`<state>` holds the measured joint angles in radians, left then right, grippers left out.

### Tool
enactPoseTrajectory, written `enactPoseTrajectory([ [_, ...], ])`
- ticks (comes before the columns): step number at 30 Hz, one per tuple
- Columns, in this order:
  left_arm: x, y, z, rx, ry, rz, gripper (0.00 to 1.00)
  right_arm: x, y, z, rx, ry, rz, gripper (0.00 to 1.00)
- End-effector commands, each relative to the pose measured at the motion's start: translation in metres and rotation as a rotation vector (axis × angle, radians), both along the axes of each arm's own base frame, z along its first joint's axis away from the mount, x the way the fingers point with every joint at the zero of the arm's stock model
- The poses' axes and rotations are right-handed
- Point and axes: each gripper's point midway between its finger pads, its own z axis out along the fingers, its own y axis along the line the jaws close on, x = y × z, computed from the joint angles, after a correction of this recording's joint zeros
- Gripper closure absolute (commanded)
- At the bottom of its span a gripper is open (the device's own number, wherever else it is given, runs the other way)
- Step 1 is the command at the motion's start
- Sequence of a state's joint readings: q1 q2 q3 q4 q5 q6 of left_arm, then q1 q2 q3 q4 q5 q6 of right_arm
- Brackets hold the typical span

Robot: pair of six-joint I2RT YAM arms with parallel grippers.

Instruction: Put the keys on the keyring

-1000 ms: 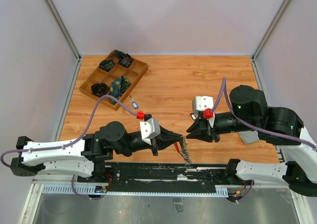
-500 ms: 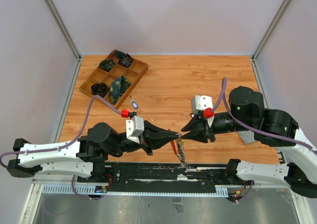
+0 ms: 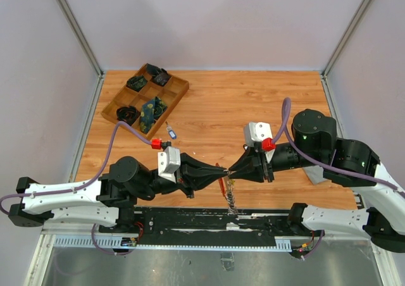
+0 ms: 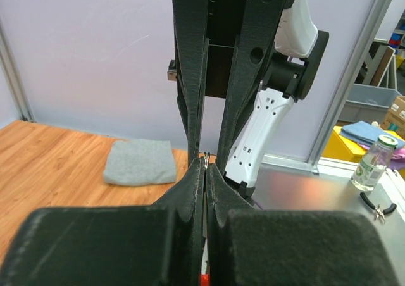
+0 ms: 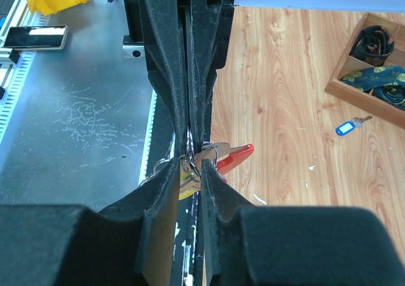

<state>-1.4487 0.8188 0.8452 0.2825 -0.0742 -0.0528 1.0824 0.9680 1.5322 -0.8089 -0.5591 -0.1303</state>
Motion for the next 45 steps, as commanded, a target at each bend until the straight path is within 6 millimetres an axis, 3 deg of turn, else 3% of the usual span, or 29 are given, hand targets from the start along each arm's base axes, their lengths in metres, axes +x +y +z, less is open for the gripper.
enactPoseTrajectory([
  [1,0.001,0.009,0.022,-0.084,-0.006,0.010,0.99,-0.007,0.005,0.002,0.017,0.012,0.041,0.80],
  [8,0.002,0.007,0.020,-0.072,-0.006,0.012,0.99,-0.006,0.008,0.003,0.034,0.010,0.041,0.83],
  [15,0.003,0.008,0.019,-0.067,-0.002,0.017,0.99,-0.007,0.009,0.006,0.051,0.012,0.041,0.98],
  [19,0.003,0.007,0.017,-0.063,0.002,0.017,0.99,-0.008,0.005,0.008,0.047,0.010,0.038,0.99],
  [30,-0.001,0.005,0.005,0.025,-0.007,-0.002,0.74,-0.006,-0.020,-0.017,-0.197,0.041,0.003,0.99],
  [38,0.011,0.002,-0.012,0.141,-0.018,0.057,0.68,-0.002,-0.034,-0.036,-0.398,0.082,-0.024,0.99],
  [45,0.010,-0.015,-0.032,0.267,-0.027,0.040,0.65,0.000,-0.035,-0.045,-0.451,0.102,-0.039,1.00],
])
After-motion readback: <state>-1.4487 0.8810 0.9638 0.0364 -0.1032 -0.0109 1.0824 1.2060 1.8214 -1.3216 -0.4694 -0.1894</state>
